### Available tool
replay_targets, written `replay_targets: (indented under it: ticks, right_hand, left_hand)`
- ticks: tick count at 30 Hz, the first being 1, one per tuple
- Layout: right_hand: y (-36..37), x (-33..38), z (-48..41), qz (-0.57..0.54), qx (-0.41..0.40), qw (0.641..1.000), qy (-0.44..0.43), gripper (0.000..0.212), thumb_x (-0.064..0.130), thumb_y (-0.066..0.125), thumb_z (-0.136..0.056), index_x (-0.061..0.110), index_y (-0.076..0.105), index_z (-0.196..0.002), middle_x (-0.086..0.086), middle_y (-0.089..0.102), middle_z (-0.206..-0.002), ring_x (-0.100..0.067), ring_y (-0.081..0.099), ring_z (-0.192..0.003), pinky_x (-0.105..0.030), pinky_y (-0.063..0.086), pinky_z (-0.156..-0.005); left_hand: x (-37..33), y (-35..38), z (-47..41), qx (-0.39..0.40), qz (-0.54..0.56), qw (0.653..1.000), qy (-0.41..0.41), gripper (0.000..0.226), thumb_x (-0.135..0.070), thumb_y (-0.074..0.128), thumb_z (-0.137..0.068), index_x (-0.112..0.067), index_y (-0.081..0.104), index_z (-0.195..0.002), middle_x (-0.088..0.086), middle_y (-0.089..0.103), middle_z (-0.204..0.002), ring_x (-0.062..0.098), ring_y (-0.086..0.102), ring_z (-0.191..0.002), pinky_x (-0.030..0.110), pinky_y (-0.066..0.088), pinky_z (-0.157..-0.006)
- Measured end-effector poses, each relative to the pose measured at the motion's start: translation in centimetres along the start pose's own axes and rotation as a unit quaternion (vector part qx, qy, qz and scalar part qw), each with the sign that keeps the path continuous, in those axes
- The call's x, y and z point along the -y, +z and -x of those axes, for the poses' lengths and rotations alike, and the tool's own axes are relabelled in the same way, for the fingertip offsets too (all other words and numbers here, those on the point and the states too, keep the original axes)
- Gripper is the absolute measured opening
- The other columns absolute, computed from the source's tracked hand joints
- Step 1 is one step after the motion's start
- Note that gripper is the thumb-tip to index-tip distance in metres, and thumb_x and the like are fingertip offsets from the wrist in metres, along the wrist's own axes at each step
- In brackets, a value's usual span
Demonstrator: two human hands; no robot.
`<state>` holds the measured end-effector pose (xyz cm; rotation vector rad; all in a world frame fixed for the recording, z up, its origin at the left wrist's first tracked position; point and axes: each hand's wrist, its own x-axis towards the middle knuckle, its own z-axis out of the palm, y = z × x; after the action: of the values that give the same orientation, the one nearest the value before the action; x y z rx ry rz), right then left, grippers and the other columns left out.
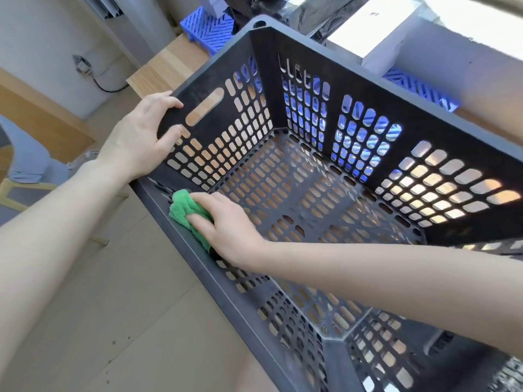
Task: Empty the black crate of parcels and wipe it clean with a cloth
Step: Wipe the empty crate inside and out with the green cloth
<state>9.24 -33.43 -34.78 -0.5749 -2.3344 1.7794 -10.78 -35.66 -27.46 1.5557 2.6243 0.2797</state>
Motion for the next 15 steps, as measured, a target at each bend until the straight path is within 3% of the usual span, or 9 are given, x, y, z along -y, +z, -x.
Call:
replay_targets:
  ticks: [6, 15]
  right_hand:
    - [1.3, -2.2, -2.6, 0.005, 0.004, 1.000, 0.013, 0.037, 0.030, 0.044, -0.100, 0.020, 0.048, -0.136, -0.005, 0.054, -0.112, -0.024, 0.050, -0.109, -0.034, 0.039, -0.091]
    - [2.7, -5.8, -6.1, 0.008, 0.022, 0.995, 0.100, 0.039, 0.015, 0.044, -0.099, 0.016, 0.046, -0.137, -0.010, 0.054, -0.133, -0.028, 0.049, -0.122, -0.039, 0.039, -0.102]
  left_hand:
    - [0.2, 0.1, -0.1, -0.001, 0.002, 1.000, 0.004, 0.038, -0.028, 0.051, -0.097, -0.024, 0.043, -0.134, -0.002, 0.039, -0.149, 0.027, 0.046, -0.128, 0.046, 0.041, -0.100]
    - [0.5, 0.3, -0.3, -0.005, -0.002, 1.000, 0.005, 0.039, -0.028, 0.052, -0.097, -0.022, 0.045, -0.134, -0.002, 0.039, -0.149, 0.024, 0.046, -0.127, 0.043, 0.044, -0.095]
